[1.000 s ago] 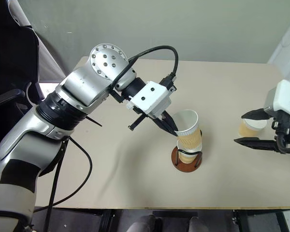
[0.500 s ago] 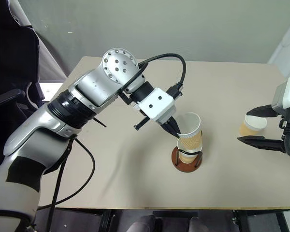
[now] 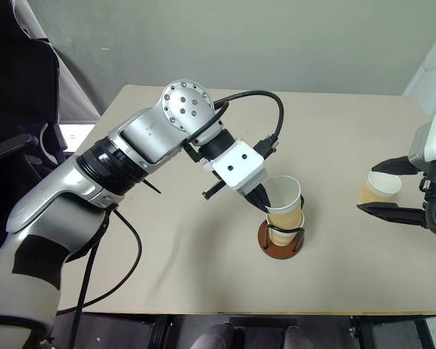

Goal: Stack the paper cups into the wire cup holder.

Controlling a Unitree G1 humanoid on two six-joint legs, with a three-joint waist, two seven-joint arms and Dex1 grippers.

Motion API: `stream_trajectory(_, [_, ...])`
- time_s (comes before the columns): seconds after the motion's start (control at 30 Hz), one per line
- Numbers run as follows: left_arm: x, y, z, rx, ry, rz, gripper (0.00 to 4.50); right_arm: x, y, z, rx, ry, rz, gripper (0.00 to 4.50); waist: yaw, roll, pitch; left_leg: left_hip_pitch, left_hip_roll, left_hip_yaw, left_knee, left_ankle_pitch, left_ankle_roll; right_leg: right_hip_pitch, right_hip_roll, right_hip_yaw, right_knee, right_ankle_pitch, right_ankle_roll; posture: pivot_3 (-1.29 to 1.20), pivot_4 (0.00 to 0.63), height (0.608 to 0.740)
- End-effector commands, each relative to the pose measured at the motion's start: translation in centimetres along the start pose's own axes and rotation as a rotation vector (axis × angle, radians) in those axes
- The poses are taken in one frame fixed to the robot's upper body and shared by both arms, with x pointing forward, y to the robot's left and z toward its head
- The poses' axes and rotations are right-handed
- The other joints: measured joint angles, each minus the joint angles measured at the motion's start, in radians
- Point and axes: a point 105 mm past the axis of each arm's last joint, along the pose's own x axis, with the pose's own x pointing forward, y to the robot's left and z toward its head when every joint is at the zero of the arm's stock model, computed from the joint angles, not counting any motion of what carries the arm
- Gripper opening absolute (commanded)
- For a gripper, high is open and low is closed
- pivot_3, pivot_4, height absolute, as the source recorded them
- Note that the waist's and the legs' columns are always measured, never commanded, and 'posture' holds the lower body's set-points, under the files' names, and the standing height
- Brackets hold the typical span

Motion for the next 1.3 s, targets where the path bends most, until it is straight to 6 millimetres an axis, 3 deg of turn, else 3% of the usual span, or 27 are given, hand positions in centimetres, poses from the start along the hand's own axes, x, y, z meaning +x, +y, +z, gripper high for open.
stream_trajectory(0.03, [-0.8, 0.3, 1.0, 0.059, 0.013, -0.021, 0.01, -0.5, -0.3, 0.5, -0.030, -0.014, -0.031, 3.53, 0.000, 0.000, 0.000, 0.000, 0.000, 0.000, 0.000, 0.000, 0.000, 0.000, 0.000, 0.000, 0.000, 0.000, 0.000, 0.00, 0.150, 0.740])
stream_trajectory(0.07, [-0.8, 0.6, 1.0, 0.073, 0.018, -0.009, 0.01, -0.4, -0.3, 0.5, -0.031, -0.013, -0.031, 3.53, 0.000, 0.000, 0.000, 0.000, 0.000, 0.000, 0.000, 0.000, 0.000, 0.000, 0.000, 0.000, 0.000, 0.000, 0.000, 0.00, 0.150, 0.740])
stream_trajectory(0.17, [-0.7, 1.1, 1.1, 0.099, 0.013, 0.011, 0.59, -0.4, -0.4, 0.4, -0.032, -0.011, -0.031, 3.53, 0.003, 0.000, 0.000, 0.000, 0.000, 0.000, 0.000, 0.000, 0.000, 0.000, 0.000, 0.000, 0.000, 0.000, 0.000, 0.00, 0.150, 0.740])
stream_trajectory(0.53, [-1.1, 1.8, 1.3, 0.092, -0.017, 0.068, 4.46, 0.1, -0.8, 0.3, -0.062, -0.023, -0.048, 3.53, 0.003, 0.000, 0.000, 0.000, 0.000, 0.001, 0.001, 0.000, 0.001, 0.000, 0.000, 0.000, 0.001, 0.000, 0.000, 0.00, 0.150, 0.740])
stream_trajectory(0.63, [-1.9, 2.0, 1.2, 0.078, -0.036, 0.124, 4.46, 0.7, -1.4, 0.1, -0.088, -0.026, -0.080, 3.53, 0.002, 0.000, 0.000, 0.000, 0.000, 0.001, 0.001, 0.000, 0.001, 0.000, 0.000, 0.000, 0.002, 0.000, 0.000, 0.00, 0.150, 0.740])
stream_trajectory(0.83, [-5.6, 2.8, 1.3, -0.094, -0.172, 0.342, 4.46, 3.1, -2.4, -2.1, -0.156, 0.043, -0.079, 3.53, -0.001, 0.000, 0.000, 0.001, 0.000, 0.002, 0.002, 0.000, 0.001, -0.001, 0.000, 0.001, 0.004, 0.000, 0.001, 0.00, 0.150, 0.740])
stream_trajectory(1.1, [-8.4, 1.6, 1.2, -0.236, -0.275, 0.499, 4.46, 4.9, -3.9, -3.9, -0.217, 0.116, -0.046, 3.53, -0.001, 0.000, 0.000, 0.001, 0.000, 0.004, 0.004, 0.000, 0.001, -0.002, 0.000, 0.002, 0.007, -0.001, 0.001, 0.00, 0.150, 0.740])
stream_trajectory(1.2, [-9.5, 0.2, 0.3, -0.306, -0.281, 0.556, 4.46, 5.5, -5.6, -5.7, -0.217, 0.181, -0.064, 3.53, -0.005, 0.000, 0.000, 0.001, 0.000, 0.004, 0.005, 0.000, 0.002, -0.002, 0.000, 0.002, 0.007, -0.001, 0.001, 0.00, 0.150, 0.740])
stream_trajectory(1.3, [-8.8, -2.6, -1.1, -0.346, -0.196, 0.502, 4.46, 5.9, -6.7, -6.5, -0.212, 0.196, -0.061, 3.53, -0.012, 0.001, -0.001, 0.002, 0.001, 0.005, 0.005, 0.000, 0.002, -0.002, 0.000, 0.003, 0.008, -0.001, 0.001, 0.00, 0.150, 0.740])
